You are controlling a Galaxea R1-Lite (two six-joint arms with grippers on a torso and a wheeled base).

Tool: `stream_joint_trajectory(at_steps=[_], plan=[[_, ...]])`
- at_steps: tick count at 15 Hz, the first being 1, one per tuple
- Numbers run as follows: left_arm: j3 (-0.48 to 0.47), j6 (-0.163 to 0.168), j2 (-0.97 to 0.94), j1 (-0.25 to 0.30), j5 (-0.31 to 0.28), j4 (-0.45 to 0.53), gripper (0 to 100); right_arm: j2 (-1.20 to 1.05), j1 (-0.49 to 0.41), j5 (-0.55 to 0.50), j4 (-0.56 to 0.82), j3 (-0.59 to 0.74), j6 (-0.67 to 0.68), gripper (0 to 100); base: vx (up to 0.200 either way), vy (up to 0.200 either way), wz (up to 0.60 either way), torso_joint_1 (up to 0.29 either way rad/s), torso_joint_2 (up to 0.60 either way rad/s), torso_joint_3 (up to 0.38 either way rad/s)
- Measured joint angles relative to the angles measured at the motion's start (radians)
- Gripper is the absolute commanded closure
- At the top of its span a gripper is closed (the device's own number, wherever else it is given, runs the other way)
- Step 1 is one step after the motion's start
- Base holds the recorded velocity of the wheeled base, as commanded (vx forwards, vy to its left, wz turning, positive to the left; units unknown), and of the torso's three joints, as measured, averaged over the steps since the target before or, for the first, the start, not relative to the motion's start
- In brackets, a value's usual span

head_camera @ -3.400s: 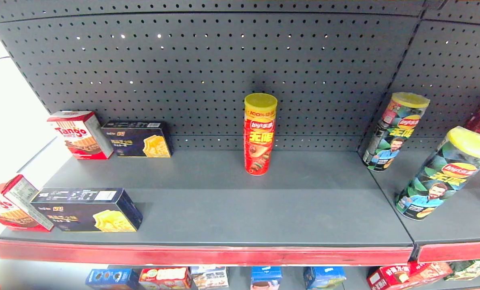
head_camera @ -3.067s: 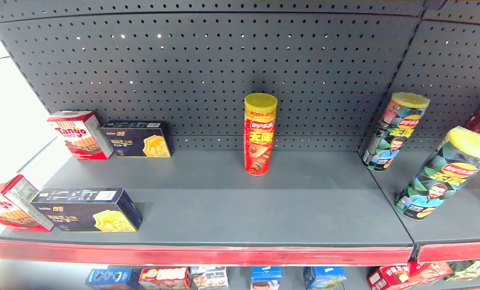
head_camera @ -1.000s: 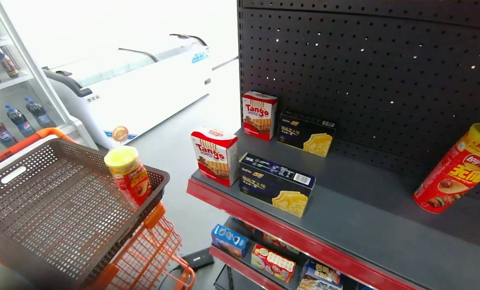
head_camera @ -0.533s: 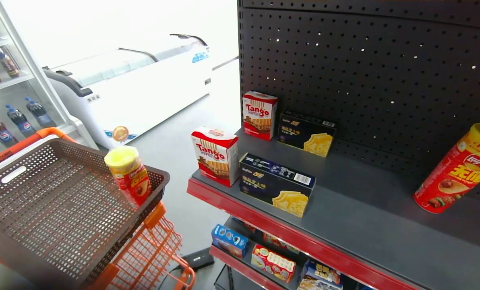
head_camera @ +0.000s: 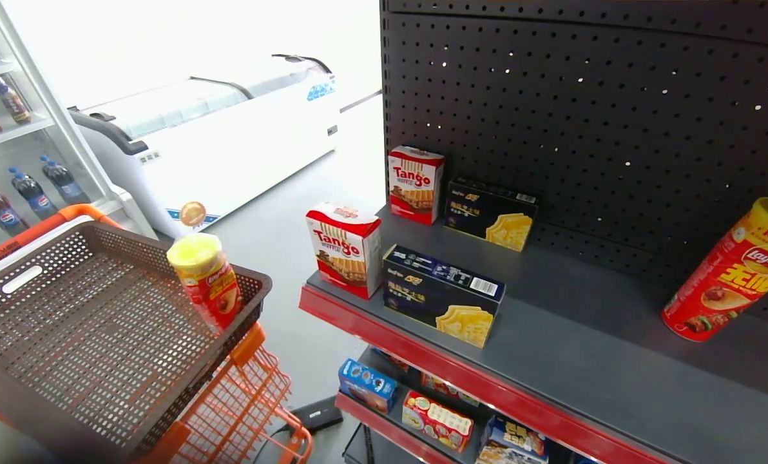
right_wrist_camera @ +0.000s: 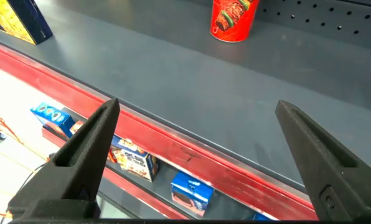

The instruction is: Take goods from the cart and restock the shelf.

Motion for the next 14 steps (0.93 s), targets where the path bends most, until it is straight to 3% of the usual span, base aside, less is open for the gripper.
stream_joint_trajectory(at_steps=[2,7,10,14], plan=[[-0.051,0.018,0.031,-0.004,0.006,0.018,0,0.0,0.0,0.0,0.0,0.0,0.0,0,0.0,0.0,0.0,0.0,0.0,0.0],[-0.196,-0.004,0.352,-0.011,0.023,0.002,0,0.0,0.0,0.0,0.0,0.0,0.0,0,0.0,0.0,0.0,0.0,0.0,0.0],[-0.224,-0.009,0.503,-0.01,0.025,-0.067,0,0.0,0.0,0.0,0.0,0.0,0.0,0,0.0,0.0,0.0,0.0,0.0,0.0],[-0.22,-0.011,0.57,-0.008,0.025,-0.074,0,0.0,0.0,0.0,0.0,0.0,0.0,0,0.0,0.0,0.0,0.0,0.0,0.0]])
